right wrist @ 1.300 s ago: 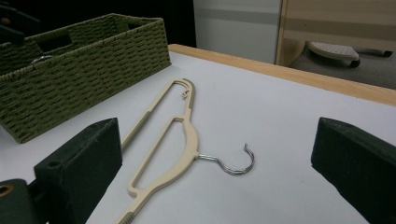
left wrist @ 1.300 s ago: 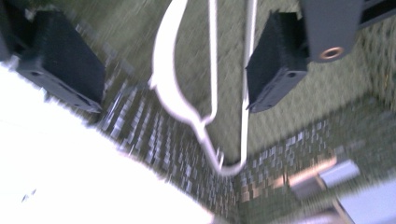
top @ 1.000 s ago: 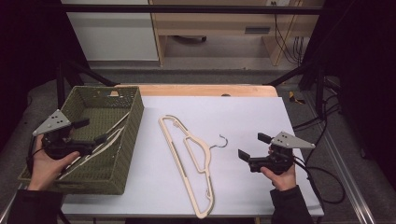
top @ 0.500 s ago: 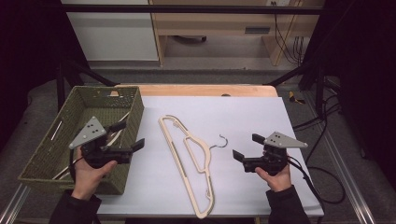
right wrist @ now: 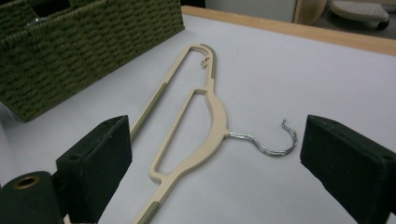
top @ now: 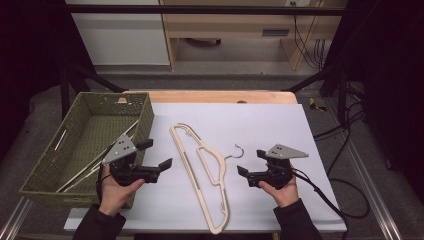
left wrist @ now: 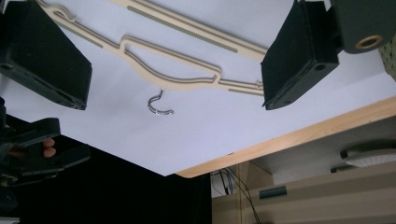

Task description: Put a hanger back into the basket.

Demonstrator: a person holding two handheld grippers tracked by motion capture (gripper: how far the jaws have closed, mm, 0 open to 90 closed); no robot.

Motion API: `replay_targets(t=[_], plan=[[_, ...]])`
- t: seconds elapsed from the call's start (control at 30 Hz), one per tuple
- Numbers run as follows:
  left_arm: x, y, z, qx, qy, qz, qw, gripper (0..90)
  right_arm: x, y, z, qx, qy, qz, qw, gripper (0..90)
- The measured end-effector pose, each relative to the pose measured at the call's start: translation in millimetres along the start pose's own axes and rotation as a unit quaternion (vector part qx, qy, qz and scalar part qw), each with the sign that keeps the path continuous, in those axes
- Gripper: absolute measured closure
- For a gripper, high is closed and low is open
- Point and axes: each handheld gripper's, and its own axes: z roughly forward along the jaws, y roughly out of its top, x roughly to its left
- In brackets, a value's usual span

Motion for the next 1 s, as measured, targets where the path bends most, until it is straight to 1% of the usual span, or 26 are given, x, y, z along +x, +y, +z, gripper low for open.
replay_targets(t=[0.03,0.1,0.13,0.17,0.23,0.27,0.3,0.33,0.37,0.4,0.5,0.53,0.57,0.63,0.67,0.77,0.8,0.83,0.87,0.9,0.97,1.0], plan=[[0.1,-1.0,0.4,-0.002,-0.002,-0.003,1.0,8.6,2.3,-1.3,3.8,0.006,-0.002,0.004,1.0,10.9],[-0.9,-1.9,0.7,-0.003,-0.003,-0.003,1.0,8.6,6.1,-5.1,11.5,0.022,0.006,0.0,0.9998,12.6],[-1.5,-2.0,0.8,-0.002,-0.003,-0.001,1.0,8.6,8.8,-7.2,16.2,0.033,0.005,-0.005,0.9994,13.0],[-2.7,-2.2,0.9,0.001,-0.001,0.004,1.0,8.5,10.5,-8.4,19.0,0.036,0.003,-0.006,0.9993,13.9],[-4.4,-3.2,1.5,0.001,0.0,0.01,1.0,8.2,15.3,-11.5,25.5,0.054,0.006,0.001,0.9985,14.7],[-4.8,-3.8,2.0,0.005,-0.002,0.012,0.9999,8.2,16.9,-13.4,28.6,0.059,0.011,-0.005,0.9982,15.5],[-5.2,-4.3,2.7,0.005,-0.003,0.011,0.9999,7.9,19.5,-15.8,32.1,0.067,0.014,-0.002,0.9976,16.8],[-5.9,-5.2,3.8,0.005,-0.002,0.012,0.9999,7.8,21.2,-17.4,34.7,0.07,0.015,0.001,0.9974,17.2],[-5.7,-5.6,4.0,0.009,-0.002,0.015,0.9999,7.8,23.0,-20.5,38.2,0.077,0.02,-0.003,0.9968,18.1],[-6.0,-6.2,5.0,0.009,-0.002,0.014,0.9999,7.5,24.7,-22.3,40.2,0.084,0.02,-0.001,0.9963,19.1],[-5.2,-7.8,6.6,0.01,-0.002,0.015,0.9998,7.4,30.3,-29.7,49.7,0.105,0.018,-0.006,0.9943,22.2],[-4.7,-8.0,6.3,0.013,0.0,0.016,0.9998,7.4,31.0,-31.4,51.4,0.111,0.019,-0.011,0.9936,22.9],[-4.6,-8.5,6.6,0.012,0.002,0.012,0.9998,7.4,32.8,-33.6,54.3,0.115,0.017,-0.013,0.9932,24.1],[-3.9,-9.0,6.2,0.012,0.0,0.009,0.9999,7.4,35.2,-39.3,59.9,0.13,0.019,-0.022,0.9911,29.0],[-4.0,-9.1,6.3,0.012,0.002,0.01,0.9999,7.4,37.2,-41.4,61.7,0.138,0.02,-0.016,0.9901,30.4],[-3.8,-8.9,5.2,0.013,0.002,0.01,0.9999,7.4,37.8,-46.4,67.0,0.155,0.026,-0.018,0.9874,36.4],[-3.7,-9.0,5.2,0.013,0.002,0.01,0.9999,7.5,38.8,-47.5,68.7,0.16,0.03,-0.011,0.9866,38.0],[-3.2,-9.2,5.3,0.014,0.002,0.011,0.9998,7.6,38.6,-48.6,69.5,0.165,0.037,-0.012,0.9856,39.1],[-3.1,-9.6,5.8,0.015,0.002,0.009,0.9998,7.6,40.2,-49.0,70.8,0.167,0.034,-0.003,0.9853,41.3],[-3.1,-9.9,6.1,0.016,0.002,0.008,0.9998,7.7,40.0,-49.7,70.9,0.171,0.037,-0.004,0.9845,43.2],[-3.2,-10.8,7.3,0.019,0.002,0.008,0.9998,7.9,40.4,-50.9,72.5,0.174,0.038,0.0,0.9841,46.6],[-3.4,-11.0,7.8,0.019,0.002,0.008,0.9998,7.9,40.6,-51.5,72.8,0.18,0.041,0.0,0.9829,49.0]])
